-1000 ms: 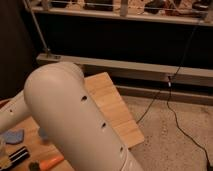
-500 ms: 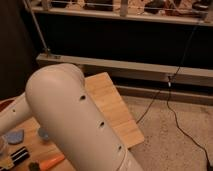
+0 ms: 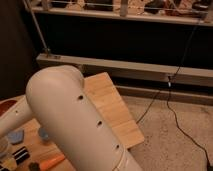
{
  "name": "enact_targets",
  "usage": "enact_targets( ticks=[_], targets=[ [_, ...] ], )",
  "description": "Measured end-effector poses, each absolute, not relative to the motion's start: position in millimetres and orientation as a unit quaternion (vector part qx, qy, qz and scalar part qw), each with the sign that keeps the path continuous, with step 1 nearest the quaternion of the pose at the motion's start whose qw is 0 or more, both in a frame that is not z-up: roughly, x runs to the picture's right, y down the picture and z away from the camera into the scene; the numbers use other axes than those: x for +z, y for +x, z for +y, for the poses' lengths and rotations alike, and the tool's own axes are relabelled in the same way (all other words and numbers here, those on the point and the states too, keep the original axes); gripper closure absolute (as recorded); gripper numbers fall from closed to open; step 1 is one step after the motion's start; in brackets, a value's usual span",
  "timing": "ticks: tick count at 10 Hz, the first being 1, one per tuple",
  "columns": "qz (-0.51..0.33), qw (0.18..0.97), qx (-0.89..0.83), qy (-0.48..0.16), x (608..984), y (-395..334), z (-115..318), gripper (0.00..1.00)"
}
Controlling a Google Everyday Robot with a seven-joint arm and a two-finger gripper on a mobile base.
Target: Place the eraser on the white sponge
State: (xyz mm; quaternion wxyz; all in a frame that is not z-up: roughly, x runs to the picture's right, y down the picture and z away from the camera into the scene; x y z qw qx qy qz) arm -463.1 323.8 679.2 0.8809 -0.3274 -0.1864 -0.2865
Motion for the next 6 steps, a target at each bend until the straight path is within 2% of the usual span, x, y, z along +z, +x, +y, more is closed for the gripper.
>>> enact_targets(
  ticks=[6],
  targets=[
    [-0.171, 0.878, -0.301, -0.331, 693, -473, 335, 0.35]
  ],
)
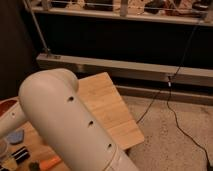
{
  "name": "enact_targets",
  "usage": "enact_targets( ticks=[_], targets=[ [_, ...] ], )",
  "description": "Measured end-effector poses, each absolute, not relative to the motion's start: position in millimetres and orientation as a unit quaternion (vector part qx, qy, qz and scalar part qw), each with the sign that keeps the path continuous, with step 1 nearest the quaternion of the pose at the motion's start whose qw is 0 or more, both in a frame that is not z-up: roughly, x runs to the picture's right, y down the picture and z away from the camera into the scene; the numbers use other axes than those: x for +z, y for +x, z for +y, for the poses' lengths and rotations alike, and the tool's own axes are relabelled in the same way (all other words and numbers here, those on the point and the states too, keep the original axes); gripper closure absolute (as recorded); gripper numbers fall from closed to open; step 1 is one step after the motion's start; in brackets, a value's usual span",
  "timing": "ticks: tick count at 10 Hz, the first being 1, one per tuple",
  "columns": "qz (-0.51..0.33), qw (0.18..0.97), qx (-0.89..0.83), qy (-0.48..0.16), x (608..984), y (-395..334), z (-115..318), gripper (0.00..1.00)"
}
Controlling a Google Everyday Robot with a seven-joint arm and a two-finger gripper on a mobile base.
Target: Place the eraser on the white sponge
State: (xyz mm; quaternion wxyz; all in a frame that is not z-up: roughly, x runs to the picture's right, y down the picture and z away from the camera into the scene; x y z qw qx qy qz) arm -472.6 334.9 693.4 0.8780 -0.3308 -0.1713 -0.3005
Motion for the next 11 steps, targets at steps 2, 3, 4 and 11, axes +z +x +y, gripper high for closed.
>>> enact_targets(
  ticks=[2, 3, 4, 11],
  targets=[
    [-0.165, 0.877, -0.301, -0.336, 696, -473, 337, 0.36],
    [-0.164, 0.877, -0.301, -0.338, 696, -473, 337, 0.4],
    [-0.161, 0.877, -0.301, -0.339, 697, -472, 337, 0.51],
    [-0.176, 0.882, -0.308, -0.31, 678, -499, 320, 1.0]
  ],
)
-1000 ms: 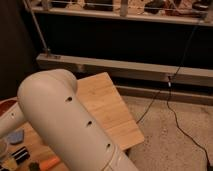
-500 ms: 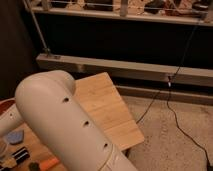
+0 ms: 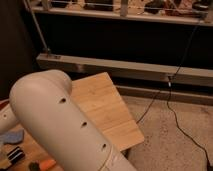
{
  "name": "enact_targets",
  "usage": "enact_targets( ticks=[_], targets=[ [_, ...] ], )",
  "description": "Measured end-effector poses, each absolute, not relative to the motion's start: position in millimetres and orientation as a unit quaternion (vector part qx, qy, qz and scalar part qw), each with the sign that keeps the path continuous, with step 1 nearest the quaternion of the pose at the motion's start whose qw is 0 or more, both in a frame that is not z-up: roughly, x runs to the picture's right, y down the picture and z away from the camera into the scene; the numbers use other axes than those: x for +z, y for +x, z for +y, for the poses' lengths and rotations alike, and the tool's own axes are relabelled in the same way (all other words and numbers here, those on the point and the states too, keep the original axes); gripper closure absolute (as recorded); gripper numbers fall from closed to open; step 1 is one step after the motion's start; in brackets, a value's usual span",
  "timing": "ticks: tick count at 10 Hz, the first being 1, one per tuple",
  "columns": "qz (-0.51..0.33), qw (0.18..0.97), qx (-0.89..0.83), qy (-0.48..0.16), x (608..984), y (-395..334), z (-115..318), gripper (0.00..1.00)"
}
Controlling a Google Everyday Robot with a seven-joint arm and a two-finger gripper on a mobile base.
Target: Place the eraser on the white sponge
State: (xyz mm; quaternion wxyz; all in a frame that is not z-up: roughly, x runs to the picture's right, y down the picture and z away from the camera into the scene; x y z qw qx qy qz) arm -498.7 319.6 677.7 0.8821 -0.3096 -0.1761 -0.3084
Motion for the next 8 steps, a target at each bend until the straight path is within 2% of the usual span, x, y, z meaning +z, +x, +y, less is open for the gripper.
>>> enact_targets(
  ticks=[5, 8],
  targets=[
    [-0.138, 0.912, -0.251, -0.292, 692, -502, 277, 1.0],
    [-0.146, 0.924, -0.186, -0.301, 697, -518, 253, 1.0]
  ],
)
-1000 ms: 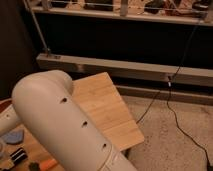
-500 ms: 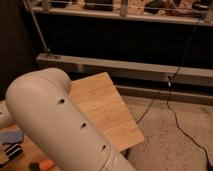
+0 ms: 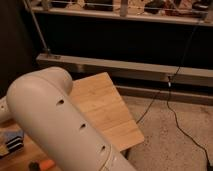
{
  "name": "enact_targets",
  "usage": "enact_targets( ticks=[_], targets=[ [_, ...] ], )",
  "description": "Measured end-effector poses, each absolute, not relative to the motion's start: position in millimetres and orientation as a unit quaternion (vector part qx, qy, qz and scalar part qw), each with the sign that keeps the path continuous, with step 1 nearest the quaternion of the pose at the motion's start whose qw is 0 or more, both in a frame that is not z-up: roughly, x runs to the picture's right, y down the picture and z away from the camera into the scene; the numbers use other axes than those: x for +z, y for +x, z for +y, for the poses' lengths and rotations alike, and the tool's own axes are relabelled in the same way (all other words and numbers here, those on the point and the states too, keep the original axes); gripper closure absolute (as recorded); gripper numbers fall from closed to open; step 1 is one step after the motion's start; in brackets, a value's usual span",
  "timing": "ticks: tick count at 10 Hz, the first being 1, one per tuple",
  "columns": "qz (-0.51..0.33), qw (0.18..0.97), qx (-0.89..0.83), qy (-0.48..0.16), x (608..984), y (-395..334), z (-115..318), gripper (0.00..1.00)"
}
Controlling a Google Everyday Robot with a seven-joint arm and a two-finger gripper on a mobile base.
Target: Place the eraser on the white sponge
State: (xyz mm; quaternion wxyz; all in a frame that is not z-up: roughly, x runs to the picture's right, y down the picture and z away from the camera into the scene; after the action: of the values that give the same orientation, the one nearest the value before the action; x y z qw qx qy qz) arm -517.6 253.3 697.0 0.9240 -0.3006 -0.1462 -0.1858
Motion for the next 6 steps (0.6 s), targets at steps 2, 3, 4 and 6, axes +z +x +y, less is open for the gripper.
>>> enact_targets(
  ticks=[2, 3, 4, 6],
  targets=[
    [-0.158, 0.928, -0.154, -0.301, 700, -527, 236, 1.0],
    [-0.161, 0.928, -0.147, -0.301, 702, -529, 231, 1.0],
    [-0.164, 0.93, -0.135, -0.299, 706, -531, 222, 1.0],
    [-0.163, 0.933, -0.121, -0.297, 715, -531, 211, 1.0]
  ],
)
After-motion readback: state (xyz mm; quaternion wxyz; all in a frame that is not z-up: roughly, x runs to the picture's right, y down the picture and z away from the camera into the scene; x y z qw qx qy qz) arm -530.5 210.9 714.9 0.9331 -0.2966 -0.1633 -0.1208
